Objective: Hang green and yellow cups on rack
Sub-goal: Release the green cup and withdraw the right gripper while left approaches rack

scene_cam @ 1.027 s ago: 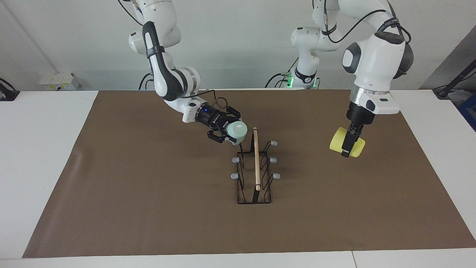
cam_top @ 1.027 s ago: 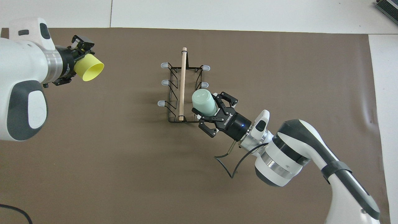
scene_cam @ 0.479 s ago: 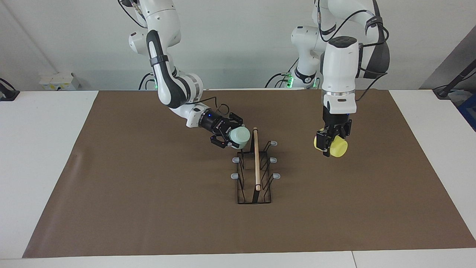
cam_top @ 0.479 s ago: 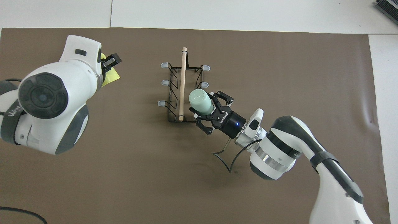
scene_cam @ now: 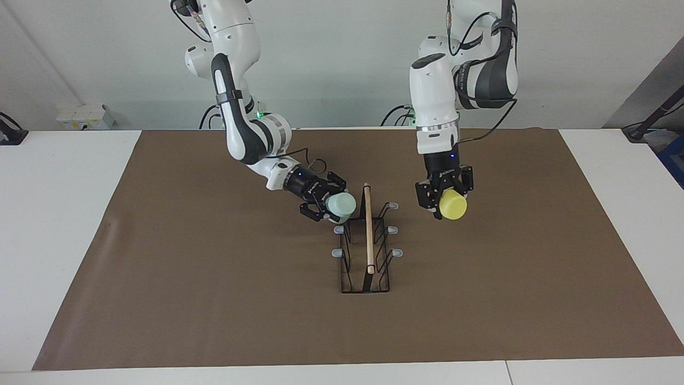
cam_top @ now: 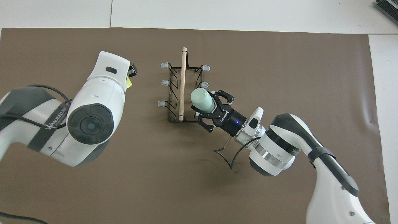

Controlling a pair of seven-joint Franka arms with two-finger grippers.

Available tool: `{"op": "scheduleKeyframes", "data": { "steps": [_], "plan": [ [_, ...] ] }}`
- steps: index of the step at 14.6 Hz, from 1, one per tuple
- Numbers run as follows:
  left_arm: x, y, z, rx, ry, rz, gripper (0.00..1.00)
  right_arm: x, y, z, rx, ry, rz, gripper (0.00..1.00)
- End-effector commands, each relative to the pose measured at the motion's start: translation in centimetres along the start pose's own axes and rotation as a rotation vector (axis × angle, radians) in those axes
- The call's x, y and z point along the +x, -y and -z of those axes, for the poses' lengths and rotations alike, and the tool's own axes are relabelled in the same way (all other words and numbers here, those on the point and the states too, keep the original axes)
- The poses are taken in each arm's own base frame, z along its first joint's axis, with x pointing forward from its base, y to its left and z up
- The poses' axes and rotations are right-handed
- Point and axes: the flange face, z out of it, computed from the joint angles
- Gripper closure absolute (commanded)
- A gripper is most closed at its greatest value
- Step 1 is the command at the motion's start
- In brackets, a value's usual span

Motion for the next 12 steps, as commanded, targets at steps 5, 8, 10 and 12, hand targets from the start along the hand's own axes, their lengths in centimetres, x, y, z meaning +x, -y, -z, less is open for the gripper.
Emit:
{"op": "scheduleKeyframes", "data": {
  "steps": [5,8,10,12],
  "plan": [
    [-7.0,-2.4,1.9,-0.045,-0.107,0.134,1.0,1.2,-1.0,0.3,-0.056,-0.01,0.026,0.0],
    [-9.0,-2.8,1.9,-0.053,-0.122,0.127,1.0,4.4,-1.3,1.7,-0.103,0.036,0.047,0.0],
    [-9.7,-2.8,1.0,-0.048,-0.148,0.129,1.0,6.7,-1.5,2.7,-0.135,0.059,0.038,0.0],
    [-10.3,-2.5,0.7,-0.049,-0.163,0.151,1.0,8.2,-1.4,3.2,-0.149,0.057,0.008,0.0]
  ]
}}
